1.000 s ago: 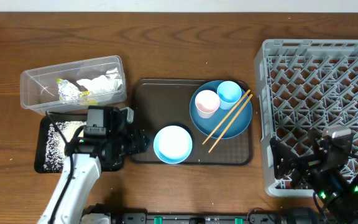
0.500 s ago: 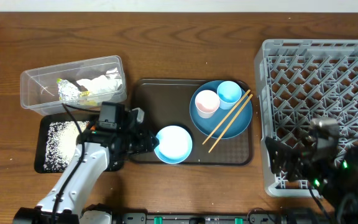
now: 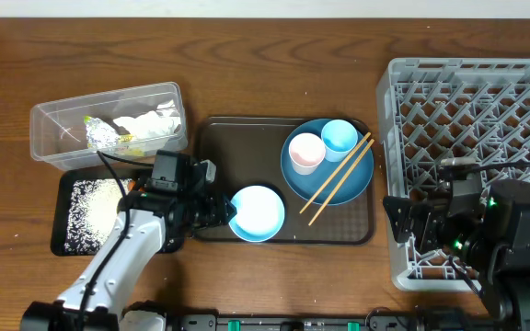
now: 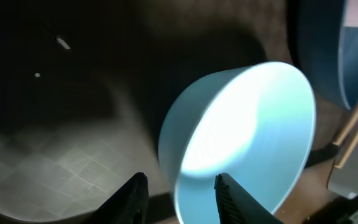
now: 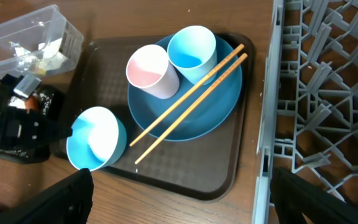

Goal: Sort waste into correct bins and load items into the dishwasher rack
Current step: 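Lower the left gripper and close it on the bowl rim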

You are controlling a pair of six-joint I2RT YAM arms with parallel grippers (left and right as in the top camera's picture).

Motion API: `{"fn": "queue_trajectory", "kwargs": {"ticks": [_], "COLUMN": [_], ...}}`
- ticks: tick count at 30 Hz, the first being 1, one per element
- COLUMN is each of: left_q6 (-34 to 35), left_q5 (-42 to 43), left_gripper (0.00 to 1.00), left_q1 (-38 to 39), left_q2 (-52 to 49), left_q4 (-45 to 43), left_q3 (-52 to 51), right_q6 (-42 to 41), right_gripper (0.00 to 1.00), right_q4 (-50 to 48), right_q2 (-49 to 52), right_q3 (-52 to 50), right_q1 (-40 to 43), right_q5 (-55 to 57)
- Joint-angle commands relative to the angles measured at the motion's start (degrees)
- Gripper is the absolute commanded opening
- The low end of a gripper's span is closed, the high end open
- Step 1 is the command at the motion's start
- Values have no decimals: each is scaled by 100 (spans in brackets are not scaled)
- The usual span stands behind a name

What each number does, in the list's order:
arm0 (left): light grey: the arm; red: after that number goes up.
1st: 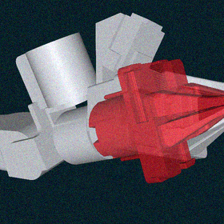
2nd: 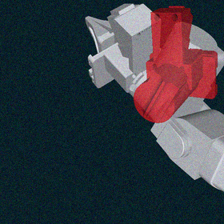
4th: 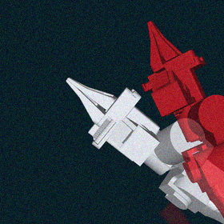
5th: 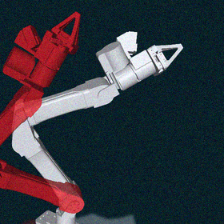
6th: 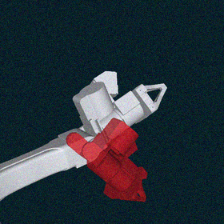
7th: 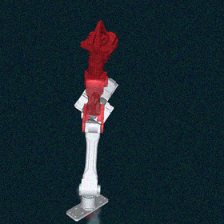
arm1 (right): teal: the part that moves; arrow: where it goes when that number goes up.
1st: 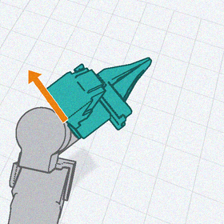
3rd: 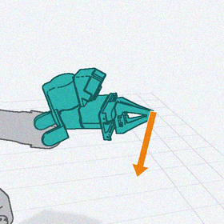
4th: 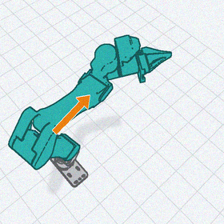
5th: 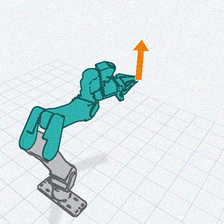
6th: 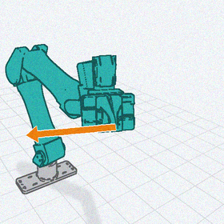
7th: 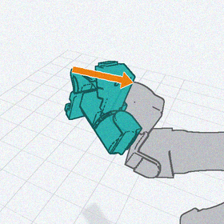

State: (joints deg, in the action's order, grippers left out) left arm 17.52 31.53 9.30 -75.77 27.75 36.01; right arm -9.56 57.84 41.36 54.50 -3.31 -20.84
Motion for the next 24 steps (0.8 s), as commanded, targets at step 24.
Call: {"fn": "queue_trajectory", "kwargs": {"ticks": [24], "left_q6": [278], "left_q5": [-44], "left_gripper": [13], "left_q1": [17], "left_q2": [-509], "left_q4": [-219], "left_q3": [-22], "right_q6": [105], "right_gripper": [91], "right_q4": [28], "right_q2": [-22], "right_q3": [57], "right_q1": [61], "right_q5": [-61]}}
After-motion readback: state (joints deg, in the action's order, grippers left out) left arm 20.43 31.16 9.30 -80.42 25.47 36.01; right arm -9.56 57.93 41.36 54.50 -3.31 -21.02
